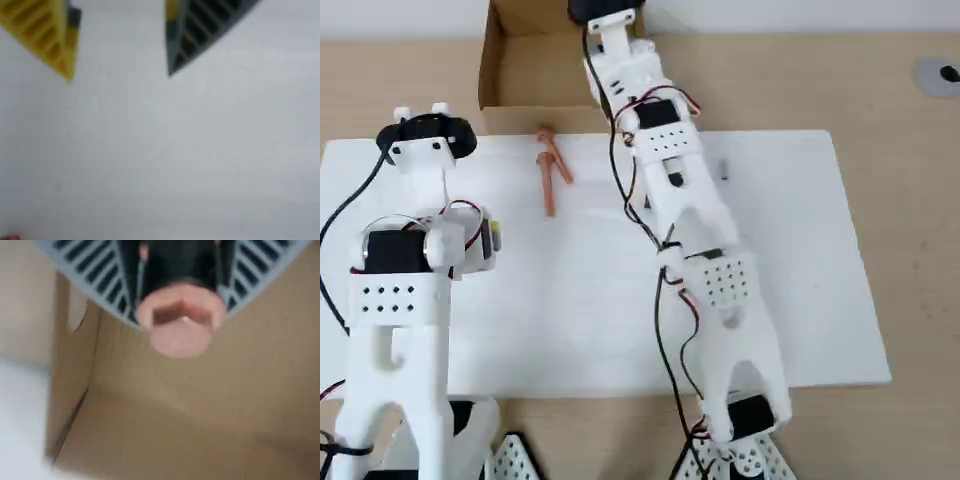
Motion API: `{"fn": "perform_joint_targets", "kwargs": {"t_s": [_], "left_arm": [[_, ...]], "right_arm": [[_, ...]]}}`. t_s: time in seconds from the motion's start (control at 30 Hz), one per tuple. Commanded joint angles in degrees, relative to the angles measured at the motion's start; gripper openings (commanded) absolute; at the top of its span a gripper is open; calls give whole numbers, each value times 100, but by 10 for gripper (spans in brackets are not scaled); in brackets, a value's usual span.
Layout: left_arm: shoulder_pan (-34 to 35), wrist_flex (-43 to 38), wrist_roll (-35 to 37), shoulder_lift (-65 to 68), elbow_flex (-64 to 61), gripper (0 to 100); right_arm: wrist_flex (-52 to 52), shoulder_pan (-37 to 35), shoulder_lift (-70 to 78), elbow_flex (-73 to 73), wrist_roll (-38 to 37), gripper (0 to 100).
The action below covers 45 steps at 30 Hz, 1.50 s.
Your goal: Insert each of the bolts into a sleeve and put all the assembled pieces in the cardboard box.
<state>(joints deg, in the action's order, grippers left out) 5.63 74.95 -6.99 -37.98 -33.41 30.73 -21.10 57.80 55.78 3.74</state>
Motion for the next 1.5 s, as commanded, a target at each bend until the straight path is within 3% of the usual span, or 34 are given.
{"fn": "perform_joint_targets", "kwargs": {"t_s": [0.0,0.47,0.7,0.9,1.1,1.3,1.47], "left_arm": [[18,-70,-26,-22,88,131],[18,-62,18,-40,149,131],[-62,-651,862,92,510,136],[-730,-774,853,1719,941,136],[-765,-923,844,3626,2479,133],[-923,-1108,844,4910,3895,133],[-1152,-1081,879,5859,4738,133]], "right_arm": [[369,119,101,840,-62,150],[1855,110,611,1851,-70,261],[3508,136,611,3178,-62,258],[5380,365,593,4004,-53,257],[7174,1130,-189,3978,-62,256],[7191,1789,-1446,3512,-818,256],[7191,1956,-2580,2000,-1424,256]]}}
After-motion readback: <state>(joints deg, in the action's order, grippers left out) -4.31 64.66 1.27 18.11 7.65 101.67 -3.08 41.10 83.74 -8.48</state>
